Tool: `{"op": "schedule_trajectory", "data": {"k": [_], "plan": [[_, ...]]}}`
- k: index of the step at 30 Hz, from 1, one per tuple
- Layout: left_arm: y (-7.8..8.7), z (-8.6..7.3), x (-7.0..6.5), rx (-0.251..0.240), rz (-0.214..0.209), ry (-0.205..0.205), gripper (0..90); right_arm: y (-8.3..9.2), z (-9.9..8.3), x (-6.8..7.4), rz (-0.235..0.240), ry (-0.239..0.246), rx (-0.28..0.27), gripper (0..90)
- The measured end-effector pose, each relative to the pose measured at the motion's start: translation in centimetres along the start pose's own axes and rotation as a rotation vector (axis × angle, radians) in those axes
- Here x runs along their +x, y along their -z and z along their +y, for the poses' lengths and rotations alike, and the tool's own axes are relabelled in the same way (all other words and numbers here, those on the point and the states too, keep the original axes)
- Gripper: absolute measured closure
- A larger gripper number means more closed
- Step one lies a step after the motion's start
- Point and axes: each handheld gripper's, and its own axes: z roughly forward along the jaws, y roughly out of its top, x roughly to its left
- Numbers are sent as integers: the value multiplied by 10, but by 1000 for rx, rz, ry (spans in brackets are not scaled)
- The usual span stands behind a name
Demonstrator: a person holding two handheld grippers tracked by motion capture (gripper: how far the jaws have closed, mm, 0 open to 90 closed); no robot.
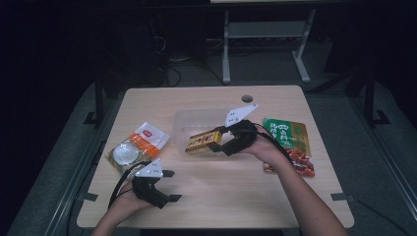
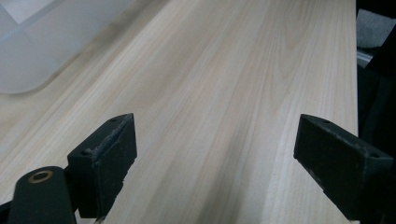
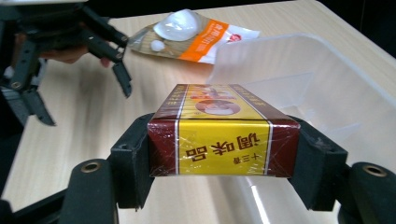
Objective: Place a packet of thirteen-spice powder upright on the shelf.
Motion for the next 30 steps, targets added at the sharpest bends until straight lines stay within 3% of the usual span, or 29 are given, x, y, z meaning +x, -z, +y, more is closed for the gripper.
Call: {"op": "schedule_trajectory", "data": {"k": [9,23,25,26,30], "plan": [[-2,0,-2,3,-2,-16,129,-11,21,-22,-8,29,12,317],[-3,0,-2,-4,-10,-8,130,-22,38,-37,-24,55,-3,317],[-4,0,-3,-8,-12,-5,130,-26,40,-40,-4,31,-1,316],[-5,0,-3,-16,-15,3,130,-28,40,-42,-10,51,6,316],[-5,0,-3,-24,-19,9,131,-34,44,-47,0,52,15,316]]}}
